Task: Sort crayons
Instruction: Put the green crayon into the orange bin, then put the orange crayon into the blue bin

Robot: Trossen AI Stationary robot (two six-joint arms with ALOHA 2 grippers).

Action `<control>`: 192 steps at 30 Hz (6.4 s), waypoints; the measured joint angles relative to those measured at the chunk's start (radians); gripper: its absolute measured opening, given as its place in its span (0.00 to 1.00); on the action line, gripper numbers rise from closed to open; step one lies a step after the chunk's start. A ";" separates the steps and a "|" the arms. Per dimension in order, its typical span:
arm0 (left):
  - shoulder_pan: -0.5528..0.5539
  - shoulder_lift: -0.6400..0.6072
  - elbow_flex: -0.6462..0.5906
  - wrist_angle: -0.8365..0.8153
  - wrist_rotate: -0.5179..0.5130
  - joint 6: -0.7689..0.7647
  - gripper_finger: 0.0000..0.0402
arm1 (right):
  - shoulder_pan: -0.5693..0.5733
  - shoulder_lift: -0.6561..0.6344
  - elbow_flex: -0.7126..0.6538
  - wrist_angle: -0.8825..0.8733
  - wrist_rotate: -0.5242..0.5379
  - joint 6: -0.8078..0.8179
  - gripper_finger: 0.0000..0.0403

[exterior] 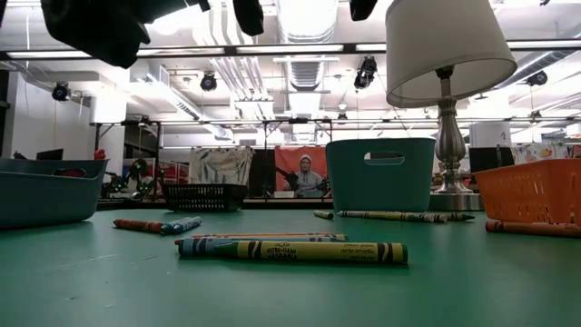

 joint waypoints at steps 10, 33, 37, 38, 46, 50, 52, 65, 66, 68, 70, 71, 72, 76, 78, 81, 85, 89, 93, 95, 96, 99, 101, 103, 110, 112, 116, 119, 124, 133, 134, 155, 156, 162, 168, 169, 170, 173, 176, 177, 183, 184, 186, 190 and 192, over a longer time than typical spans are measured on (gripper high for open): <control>-0.002 -0.006 -0.008 -0.002 0.001 -0.027 0.18 | 0.000 -0.003 0.000 -0.013 0.002 -0.002 0.05; -0.004 -0.251 -0.251 -0.024 -0.002 -0.024 0.31 | 0.036 -0.135 0.111 -1.671 -0.298 0.998 0.04; -0.003 -0.251 -0.253 -0.028 -0.006 -0.024 0.31 | 0.054 -0.097 0.110 -1.774 -0.321 1.066 0.05; -0.003 -0.251 -0.253 -0.032 -0.007 -0.023 0.31 | 0.057 -0.088 0.110 -1.776 -0.321 1.066 0.06; -0.003 -0.252 -0.252 -0.042 -0.007 -0.013 0.31 | 0.059 -0.041 0.109 -1.773 -0.320 1.065 0.18; -0.003 -0.252 -0.252 -0.054 -0.007 -0.012 0.31 | 0.059 -0.042 0.109 -1.774 -0.305 1.071 0.26; -0.003 -0.252 -0.252 -0.057 -0.008 -0.013 0.31 | 0.059 -0.042 0.109 -1.774 -0.305 1.071 0.29; -0.003 -0.267 -0.167 -0.385 -0.132 -0.138 0.31 | 0.059 -0.042 0.218 -1.774 -0.300 1.045 0.27; -0.003 -0.272 -0.146 -0.447 -0.132 -0.140 0.31 | 0.060 -0.042 0.230 -1.773 -0.287 1.045 0.27; -0.004 -0.280 -0.106 -0.563 -0.132 -0.142 0.31 | 0.065 -0.043 0.245 -1.766 -0.247 1.047 0.25; -0.004 -0.282 -0.070 -0.641 -0.132 -0.143 0.31 | 0.066 -0.043 0.245 -1.747 -0.242 1.045 0.23; -0.007 -0.283 -0.055 -0.670 -0.132 -0.139 0.31 | 0.066 -0.043 0.243 -1.739 -0.243 1.045 0.22; -0.008 -0.283 -0.040 -0.693 -0.132 -0.134 0.31 | 0.066 -0.043 0.236 -1.734 -0.244 1.046 0.20; -0.018 -0.286 0.001 -0.757 -0.132 -0.104 0.31 | 0.068 -0.043 0.178 -1.695 -0.250 1.054 0.11; -0.022 -0.289 0.016 -0.778 -0.132 -0.092 0.31 | 0.068 -0.043 0.145 -1.681 -0.252 1.055 0.05; -0.029 -0.302 0.039 -0.865 -0.133 -0.086 0.31 | 0.068 -0.043 0.102 -1.654 -0.259 1.062 0.03; -0.036 -0.322 0.098 -1.144 -0.133 -0.161 0.31 | 0.068 -0.043 0.086 -1.656 -0.260 1.065 0.03; -0.037 -0.325 0.216 -1.591 -0.133 -0.354 0.31 | 0.068 -0.044 0.105 -1.654 -0.260 1.055 0.03; -0.043 -0.293 0.334 -2.059 -0.132 -0.539 0.31 | 0.068 -0.044 0.131 -1.654 -0.252 1.031 0.03; -0.051 -0.274 0.371 -2.233 -0.131 -0.575 0.31 | 0.068 -0.044 0.143 -1.653 -0.251 1.014 0.03; -0.055 -0.264 0.385 -2.300 -0.131 -0.580 0.31 | 0.068 -0.044 0.149 -1.654 -0.250 1.008 0.03; -0.065 -0.240 0.402 -2.410 -0.114 -0.537 0.31 | 0.069 -0.044 0.168 -1.654 -0.250 0.985 0.03; -0.068 -0.231 0.392 -2.435 -0.067 -0.472 0.31 | 0.070 -0.045 0.180 -1.653 -0.250 0.963 0.03; -0.069 -0.224 0.371 -2.430 -0.009 -0.404 0.31 | 0.072 -0.045 0.189 -1.653 -0.250 0.948 0.03; -0.069 -0.204 0.266 -2.374 0.067 -0.292 0.31 | 0.074 -0.045 0.198 -1.650 -0.250 0.926 0.03; -0.069 -0.204 0.235 -2.327 0.079 -0.285 0.31 | 0.074 -0.045 0.198 -1.650 -0.250 0.923 0.03; -0.069 -0.204 0.190 -2.219 0.080 -0.285 0.31 | 0.074 -0.045 0.198 -1.650 -0.250 0.922 0.03; -0.069 -0.203 0.165 -2.191 0.080 -0.284 0.31 | 0.074 -0.045 0.198 -1.650 -0.250 0.920 0.03; -0.069 -0.203 0.123 -2.146 0.091 -0.285 0.31 | 0.074 -0.045 0.198 -1.650 -0.250 0.922 0.03; -0.069 -0.203 0.052 -2.040 0.126 -0.296 0.31 | 0.074 -0.045 0.198 -1.646 -0.250 0.923 0.03; -0.069 -0.203 0.046 -2.023 0.126 -0.297 0.31 | 0.074 -0.045 0.198 -1.646 -0.250 0.923 0.03; -0.067 -0.204 -0.045 -1.890 0.124 -0.322 0.29 | 0.074 -0.045 0.197 -1.621 -0.251 0.924 0.03; -0.067 -0.204 -0.046 -1.886 0.124 -0.322 0.29 | 0.074 -0.045 0.197 -1.620 -0.251 0.924 0.03; -0.067 -0.204 -0.047 -1.880 0.126 -0.321 0.24 | 0.074 -0.045 0.197 -1.616 -0.251 0.924 0.03; -0.068 -0.205 -0.055 -1.872 0.128 -0.321 0.19 | 0.074 -0.045 0.197 -1.611 -0.251 0.924 0.03; -0.068 -0.206 -0.058 -1.871 0.128 -0.321 0.19 | 0.074 -0.045 0.197 -1.611 -0.251 0.924 0.03; -0.068 -0.206 -0.059 -1.870 0.127 -0.321 0.19 | 0.074 -0.045 0.197 -1.610 -0.251 0.924 0.03; -0.068 -0.207 -0.064 -1.870 0.127 -0.319 0.19 | 0.074 -0.045 0.197 -1.604 -0.251 0.924 0.03; -0.068 -0.206 -0.064 -1.874 0.126 -0.312 0.19 | 0.074 -0.045 0.197 -1.598 -0.251 0.923 0.03; -0.068 -0.206 -0.064 -1.875 0.125 -0.312 0.19 | 0.074 -0.045 0.197 -1.597 -0.251 0.923 0.03; -0.068 -0.206 -0.065 -1.882 0.123 -0.312 0.19 | 0.074 -0.045 0.197 -1.597 -0.251 0.923 0.03; -0.068 -0.206 -0.065 -1.882 0.122 -0.312 0.18 | 0.074 -0.045 0.197 -1.597 -0.251 0.923 0.03; -0.068 -0.206 -0.065 -1.882 0.123 -0.311 0.16 | 0.074 -0.045 0.197 -1.597 -0.251 0.923 0.03; -0.068 -0.205 -0.066 -1.885 0.123 -0.311 0.08 | 0.074 -0.045 0.197 -1.597 -0.251 0.923 0.03; -0.068 -0.205 -0.066 -1.887 0.123 -0.311 0.03 | 0.074 -0.045 0.197 -1.597 -0.251 0.923 0.03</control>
